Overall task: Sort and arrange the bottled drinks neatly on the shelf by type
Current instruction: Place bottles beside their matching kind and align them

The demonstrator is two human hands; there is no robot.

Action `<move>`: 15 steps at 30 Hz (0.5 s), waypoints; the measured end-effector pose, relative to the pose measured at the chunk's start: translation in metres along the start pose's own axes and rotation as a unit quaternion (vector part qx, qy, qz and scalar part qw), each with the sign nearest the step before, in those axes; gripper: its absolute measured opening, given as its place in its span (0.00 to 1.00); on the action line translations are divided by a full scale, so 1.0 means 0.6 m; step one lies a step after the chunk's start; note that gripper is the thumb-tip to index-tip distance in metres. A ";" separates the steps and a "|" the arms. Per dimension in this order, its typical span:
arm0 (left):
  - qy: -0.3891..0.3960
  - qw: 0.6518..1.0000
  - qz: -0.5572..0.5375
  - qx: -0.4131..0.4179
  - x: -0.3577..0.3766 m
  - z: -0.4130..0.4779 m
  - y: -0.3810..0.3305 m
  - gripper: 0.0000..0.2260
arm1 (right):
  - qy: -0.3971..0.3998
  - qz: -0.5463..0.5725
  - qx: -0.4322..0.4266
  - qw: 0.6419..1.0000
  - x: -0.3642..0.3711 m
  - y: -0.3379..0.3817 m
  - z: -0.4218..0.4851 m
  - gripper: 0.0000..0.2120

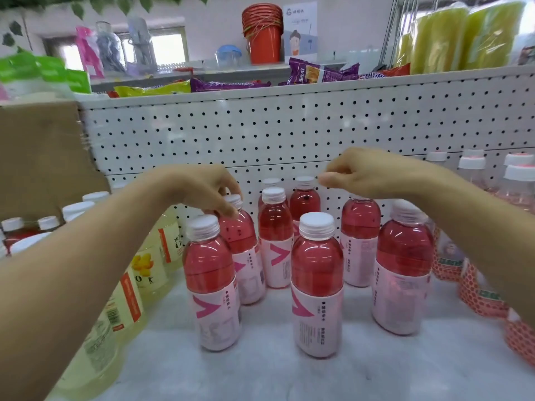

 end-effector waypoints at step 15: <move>-0.030 0.999 0.014 0.033 -0.010 0.054 -0.073 0.27 | 0.143 -0.084 -0.020 0.986 0.027 0.033 -0.117 0.10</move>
Point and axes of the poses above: each hand's wrist, its own z-axis towards the middle knuckle, its own x-axis out of the palm, y = z × x, the point moved 8 cm from there along z, towards the middle knuckle, and after that the axes turned 10 degrees about y, right-handed, at the moved point
